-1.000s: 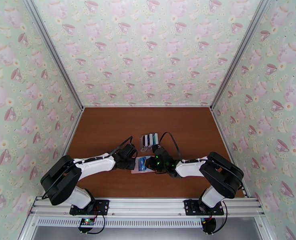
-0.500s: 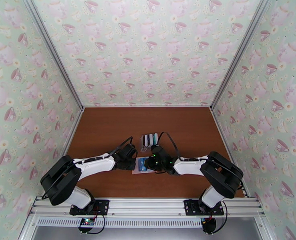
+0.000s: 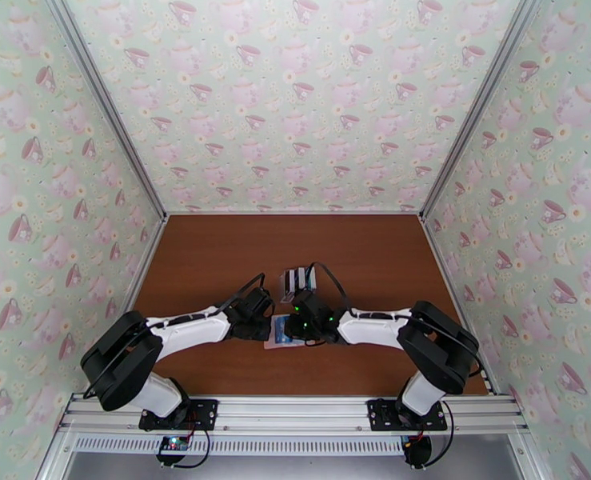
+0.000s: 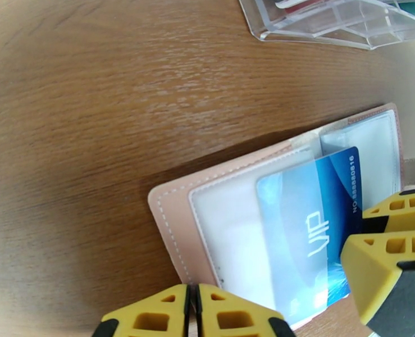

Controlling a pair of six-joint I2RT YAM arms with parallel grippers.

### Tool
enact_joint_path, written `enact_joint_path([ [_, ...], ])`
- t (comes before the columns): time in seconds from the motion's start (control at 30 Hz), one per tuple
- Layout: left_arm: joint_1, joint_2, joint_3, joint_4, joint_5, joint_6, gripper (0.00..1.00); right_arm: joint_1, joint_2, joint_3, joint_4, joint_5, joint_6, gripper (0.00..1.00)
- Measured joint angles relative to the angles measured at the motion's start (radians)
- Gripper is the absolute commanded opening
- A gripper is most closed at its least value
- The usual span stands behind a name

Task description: Put the credit cards into the card holder

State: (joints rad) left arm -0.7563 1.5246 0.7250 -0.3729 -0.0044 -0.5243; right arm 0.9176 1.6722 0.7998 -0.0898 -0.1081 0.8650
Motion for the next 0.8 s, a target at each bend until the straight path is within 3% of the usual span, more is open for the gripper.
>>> enact_joint_path([
  [0.8, 0.021, 0.008, -0.001, 0.024, 0.027, 0.000, 0.15, 0.058, 0.074, 0.131, -0.121, 0.038, -0.025, 0.23],
])
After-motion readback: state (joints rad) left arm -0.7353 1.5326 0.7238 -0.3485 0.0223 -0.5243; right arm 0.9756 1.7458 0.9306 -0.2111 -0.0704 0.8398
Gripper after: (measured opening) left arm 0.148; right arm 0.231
